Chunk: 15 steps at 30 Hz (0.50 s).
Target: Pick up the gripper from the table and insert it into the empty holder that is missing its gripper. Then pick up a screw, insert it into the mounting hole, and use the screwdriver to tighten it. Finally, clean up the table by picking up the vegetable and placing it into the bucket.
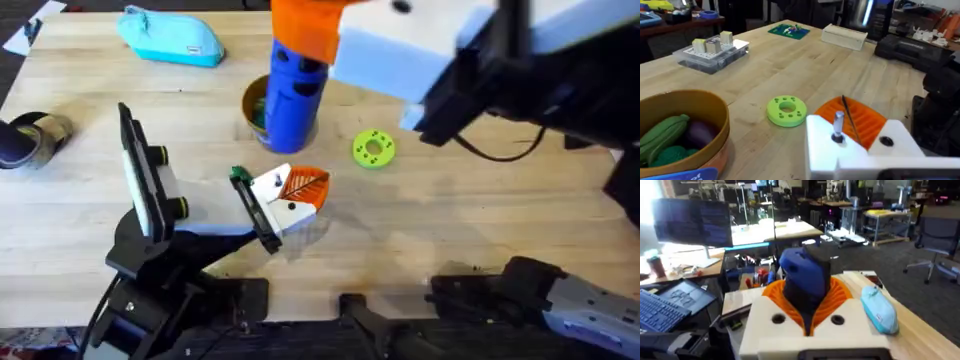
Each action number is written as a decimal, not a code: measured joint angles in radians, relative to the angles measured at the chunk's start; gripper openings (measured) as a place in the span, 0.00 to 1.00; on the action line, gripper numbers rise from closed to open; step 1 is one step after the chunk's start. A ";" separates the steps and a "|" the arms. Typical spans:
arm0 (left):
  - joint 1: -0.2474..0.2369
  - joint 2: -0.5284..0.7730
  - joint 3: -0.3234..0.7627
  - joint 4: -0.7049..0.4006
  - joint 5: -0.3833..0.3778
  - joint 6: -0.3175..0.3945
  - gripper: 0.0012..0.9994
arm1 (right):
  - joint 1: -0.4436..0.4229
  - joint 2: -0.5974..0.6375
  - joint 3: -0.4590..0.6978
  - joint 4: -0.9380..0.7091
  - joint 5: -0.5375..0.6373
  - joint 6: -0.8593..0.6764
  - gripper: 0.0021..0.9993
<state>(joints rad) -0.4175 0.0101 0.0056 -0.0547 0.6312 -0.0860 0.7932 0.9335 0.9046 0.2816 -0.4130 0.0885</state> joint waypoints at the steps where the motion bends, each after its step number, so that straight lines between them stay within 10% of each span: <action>1: 0.000 0.000 0.000 0.000 0.000 0.000 0.02 | -0.008 0.007 0.000 -0.027 0.004 -0.009 0.03; 15: 0.000 0.000 0.000 0.000 -0.001 0.000 0.02 | -0.412 0.199 0.002 -0.306 0.336 -0.465 0.03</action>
<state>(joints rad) -0.4175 0.0101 0.0055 -0.0547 0.6300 -0.0861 0.3809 1.1323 0.9065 -0.0242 -0.0771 -0.3764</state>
